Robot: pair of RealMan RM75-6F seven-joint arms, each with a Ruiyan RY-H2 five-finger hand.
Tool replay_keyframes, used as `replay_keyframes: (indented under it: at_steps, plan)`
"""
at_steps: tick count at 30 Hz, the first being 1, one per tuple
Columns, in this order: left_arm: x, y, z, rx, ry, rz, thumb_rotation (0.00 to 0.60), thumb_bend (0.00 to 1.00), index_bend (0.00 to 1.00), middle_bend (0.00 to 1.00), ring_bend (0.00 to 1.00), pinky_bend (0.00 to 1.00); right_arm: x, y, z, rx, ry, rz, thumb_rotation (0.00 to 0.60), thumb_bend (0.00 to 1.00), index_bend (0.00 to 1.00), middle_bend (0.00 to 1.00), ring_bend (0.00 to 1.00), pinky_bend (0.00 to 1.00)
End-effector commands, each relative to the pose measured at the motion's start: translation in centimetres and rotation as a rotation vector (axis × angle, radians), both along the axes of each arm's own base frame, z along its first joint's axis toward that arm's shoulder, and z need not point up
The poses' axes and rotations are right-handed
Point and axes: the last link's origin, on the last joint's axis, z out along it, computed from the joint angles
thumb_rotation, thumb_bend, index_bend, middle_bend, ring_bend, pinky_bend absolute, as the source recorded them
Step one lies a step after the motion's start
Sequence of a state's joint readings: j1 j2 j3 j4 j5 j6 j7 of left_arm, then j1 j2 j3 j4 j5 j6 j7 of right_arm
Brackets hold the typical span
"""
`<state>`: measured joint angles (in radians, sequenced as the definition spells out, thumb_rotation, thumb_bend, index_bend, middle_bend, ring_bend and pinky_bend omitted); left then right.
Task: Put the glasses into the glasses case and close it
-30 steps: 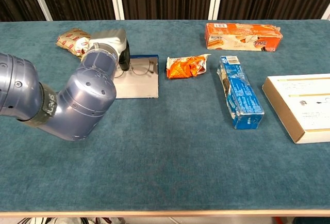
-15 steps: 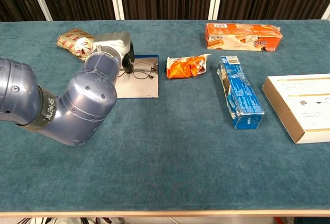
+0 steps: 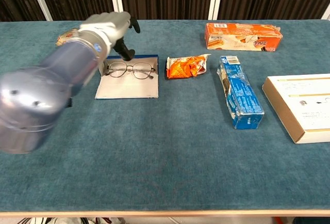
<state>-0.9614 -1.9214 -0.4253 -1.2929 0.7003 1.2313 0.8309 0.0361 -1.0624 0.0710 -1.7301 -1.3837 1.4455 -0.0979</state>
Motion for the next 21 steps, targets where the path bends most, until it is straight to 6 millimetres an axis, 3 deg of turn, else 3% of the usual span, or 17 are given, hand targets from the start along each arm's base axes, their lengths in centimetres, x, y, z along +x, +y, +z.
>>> replay_keyframes:
  at_steps: [1, 7, 10, 21]
  plan:
    - [-1.8, -1.3, 1.9, -0.007, 0.01, -0.049, 0.6, 0.45, 0.16, 0.21, 0.13, 0.24, 0.0, 0.0, 0.0, -0.001, 0.0, -0.002, 0.6, 0.19, 0.0, 0.0, 0.08, 0.16]
    - [-3.6, -2.5, 3.0, -0.101, 0.004, -0.039, 0.6, 0.45, 0.09, 0.52, 0.49, 0.59, 0.0, 0.0, -0.1, 0.001, 0.001, -0.007, 0.6, 0.19, 0.0, 0.0, 0.08, 0.16]
    - [-4.3, -2.9, 2.9, -0.177, -0.021, 0.006, 0.6, 0.47, 0.02, 0.63, 0.62, 0.65, 0.0, 0.0, -0.1, 0.0, 0.003, -0.007, 0.6, 0.19, 0.0, 0.0, 0.08, 0.16]
    - [-4.8, -2.9, 2.0, -0.28, -0.049, 0.074, 0.6, 0.48, 0.0, 0.71, 0.7, 0.71, -0.1, 0.0, 0.0, 0.0, 0.003, -0.017, 0.6, 0.2, 0.0, 0.0, 0.08, 0.16]
